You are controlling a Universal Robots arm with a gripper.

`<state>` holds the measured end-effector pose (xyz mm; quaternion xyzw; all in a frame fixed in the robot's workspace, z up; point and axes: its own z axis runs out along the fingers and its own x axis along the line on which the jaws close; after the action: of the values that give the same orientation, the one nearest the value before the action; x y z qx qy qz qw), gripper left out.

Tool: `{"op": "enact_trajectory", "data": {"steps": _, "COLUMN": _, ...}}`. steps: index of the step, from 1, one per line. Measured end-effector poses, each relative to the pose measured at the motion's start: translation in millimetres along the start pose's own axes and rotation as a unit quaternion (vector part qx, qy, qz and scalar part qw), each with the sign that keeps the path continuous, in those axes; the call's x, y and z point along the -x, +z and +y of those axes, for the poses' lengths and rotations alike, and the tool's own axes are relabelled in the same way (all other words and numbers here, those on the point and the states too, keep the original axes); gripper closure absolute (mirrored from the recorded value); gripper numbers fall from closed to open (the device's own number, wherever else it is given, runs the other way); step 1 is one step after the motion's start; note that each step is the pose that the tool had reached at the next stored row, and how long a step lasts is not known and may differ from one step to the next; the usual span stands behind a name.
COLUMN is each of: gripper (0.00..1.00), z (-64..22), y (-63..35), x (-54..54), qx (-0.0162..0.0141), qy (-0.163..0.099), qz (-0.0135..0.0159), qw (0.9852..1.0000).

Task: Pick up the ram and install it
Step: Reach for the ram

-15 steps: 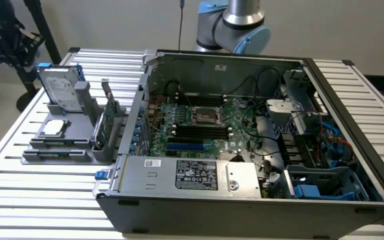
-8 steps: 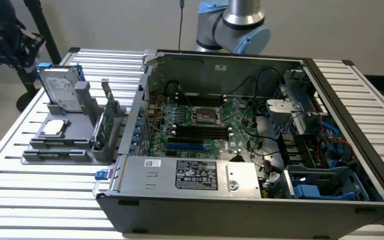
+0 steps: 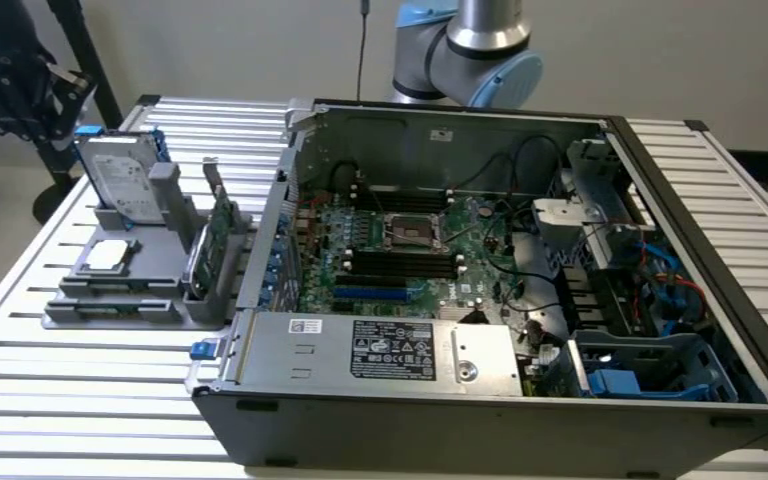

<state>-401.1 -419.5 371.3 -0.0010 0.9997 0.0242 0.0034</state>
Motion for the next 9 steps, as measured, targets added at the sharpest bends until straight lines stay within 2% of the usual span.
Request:
{"op": "enact_trajectory", "data": {"steps": 5, "gripper": 0.89, "z": -2.4, "y": 3.5, "x": 2.7, "qx": -0.0009, "qy": -0.009, "qz": 0.0077, "qw": 0.9999}}
{"op": "enact_trajectory", "data": {"steps": 7, "gripper": 0.89, "z": -2.8, "y": 4.7, "x": 3.0, "qx": -0.0015, "qy": -0.013, "qz": 0.0093, "qw": 0.9999}}
{"op": "enact_trajectory", "data": {"steps": 9, "gripper": 0.89, "z": -2.9, "y": 5.3, "x": 3.0, "qx": -0.0024, "qy": -0.015, "qz": 0.0098, "qw": 0.9998}}
